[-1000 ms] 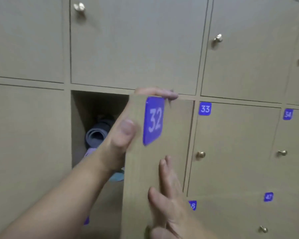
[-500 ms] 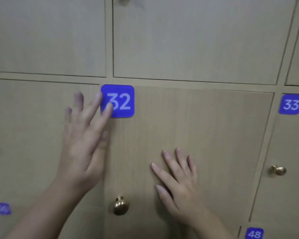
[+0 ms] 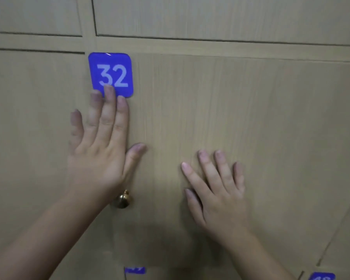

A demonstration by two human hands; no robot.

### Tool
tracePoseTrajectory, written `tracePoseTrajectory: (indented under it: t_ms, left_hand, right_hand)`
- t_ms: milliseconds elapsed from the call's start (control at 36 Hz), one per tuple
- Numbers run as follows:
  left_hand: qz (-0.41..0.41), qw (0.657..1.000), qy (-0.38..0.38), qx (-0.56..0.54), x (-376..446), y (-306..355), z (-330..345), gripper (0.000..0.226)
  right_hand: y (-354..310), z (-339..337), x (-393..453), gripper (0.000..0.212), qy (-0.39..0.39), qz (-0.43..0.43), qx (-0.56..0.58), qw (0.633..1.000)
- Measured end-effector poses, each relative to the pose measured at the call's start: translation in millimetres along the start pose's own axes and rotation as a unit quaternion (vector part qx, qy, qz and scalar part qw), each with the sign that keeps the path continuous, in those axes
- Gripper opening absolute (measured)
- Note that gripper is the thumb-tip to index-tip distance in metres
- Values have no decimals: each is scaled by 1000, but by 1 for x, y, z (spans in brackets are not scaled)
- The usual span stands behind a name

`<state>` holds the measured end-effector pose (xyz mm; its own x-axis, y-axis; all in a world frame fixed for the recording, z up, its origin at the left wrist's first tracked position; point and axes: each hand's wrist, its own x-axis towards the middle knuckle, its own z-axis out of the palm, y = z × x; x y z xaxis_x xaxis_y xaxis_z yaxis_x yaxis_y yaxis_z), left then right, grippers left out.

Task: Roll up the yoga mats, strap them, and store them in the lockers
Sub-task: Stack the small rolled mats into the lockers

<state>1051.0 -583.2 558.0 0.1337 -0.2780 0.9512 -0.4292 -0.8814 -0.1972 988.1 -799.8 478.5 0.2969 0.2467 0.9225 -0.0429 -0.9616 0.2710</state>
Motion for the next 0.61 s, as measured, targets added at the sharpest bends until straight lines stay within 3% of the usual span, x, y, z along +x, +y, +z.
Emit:
tracePoseTrajectory:
  t_ms: [167,361,500,611]
  left_hand:
    - [52,999,-5,-13,-2,-1,35,70]
    - [51,998,-31,-21,-1,3,29,71]
    - [147,987,-53,-32,-3,1,29,73]
    - [172,981,-70,-50,-2,-4,26,73]
  right_hand:
    - [2,20,1,55,-10,-3,-52,999]
    - [4,20,-2,59,-17,-14,-66,998]
    - [2,21,-6,61,-5,-16,-56,998]
    - [-3,16,-4,64,-32,6,-40,999]
